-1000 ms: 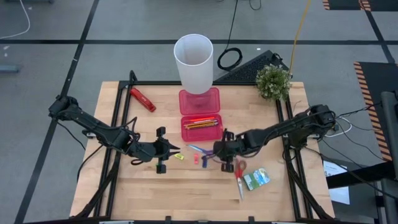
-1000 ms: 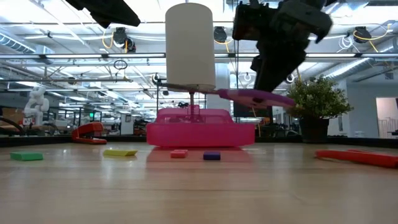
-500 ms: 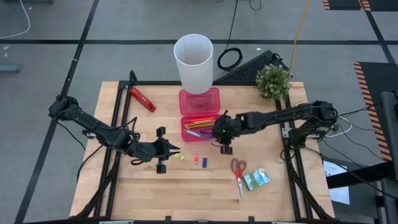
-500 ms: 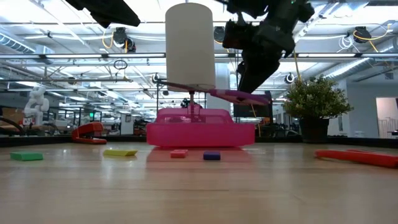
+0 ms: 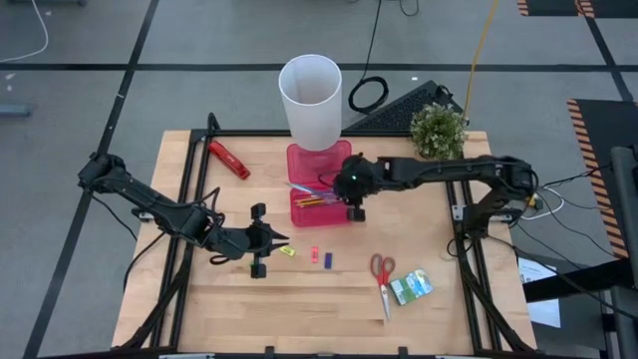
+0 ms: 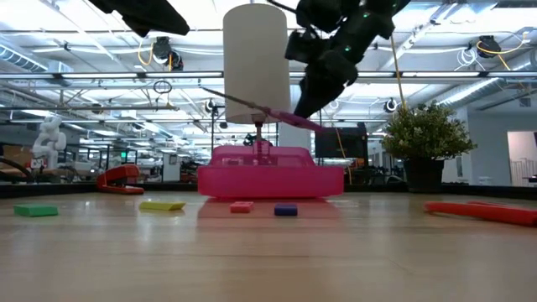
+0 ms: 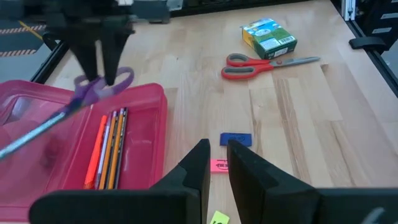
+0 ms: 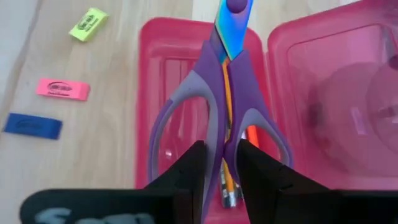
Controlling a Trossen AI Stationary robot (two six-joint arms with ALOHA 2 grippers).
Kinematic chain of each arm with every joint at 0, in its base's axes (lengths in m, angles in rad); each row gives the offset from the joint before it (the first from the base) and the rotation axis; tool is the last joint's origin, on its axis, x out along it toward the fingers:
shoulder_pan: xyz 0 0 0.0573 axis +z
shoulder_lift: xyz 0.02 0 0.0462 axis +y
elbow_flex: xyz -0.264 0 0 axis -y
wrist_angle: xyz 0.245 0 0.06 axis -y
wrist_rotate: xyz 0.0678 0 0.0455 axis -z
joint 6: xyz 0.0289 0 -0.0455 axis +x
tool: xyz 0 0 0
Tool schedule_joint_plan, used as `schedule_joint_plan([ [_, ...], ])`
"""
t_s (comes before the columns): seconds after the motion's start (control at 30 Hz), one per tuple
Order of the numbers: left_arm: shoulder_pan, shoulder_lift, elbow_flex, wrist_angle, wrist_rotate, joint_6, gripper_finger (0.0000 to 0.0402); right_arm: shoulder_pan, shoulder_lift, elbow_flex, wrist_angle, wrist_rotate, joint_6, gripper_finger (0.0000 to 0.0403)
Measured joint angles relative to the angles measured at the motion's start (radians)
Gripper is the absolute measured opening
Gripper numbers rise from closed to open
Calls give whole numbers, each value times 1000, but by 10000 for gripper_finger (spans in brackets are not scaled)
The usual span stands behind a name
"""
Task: Pack school essentials
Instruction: Put the purple scissors into the pink supply box, then put the orange scissors into the pink supply box
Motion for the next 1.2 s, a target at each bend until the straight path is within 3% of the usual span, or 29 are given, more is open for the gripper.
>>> schedule_joint_plan([
  [0.37,0,0,0,20,0,5,58,-35,173,79,-70,-50,-86,73],
  [0.73,0,0,0,16,0,7,58,-36,198,80,-109,-43,-85,75],
  [1.2,0,0,0,20,0,6,58,-32,198,80,-132,-12,-14,137],
])
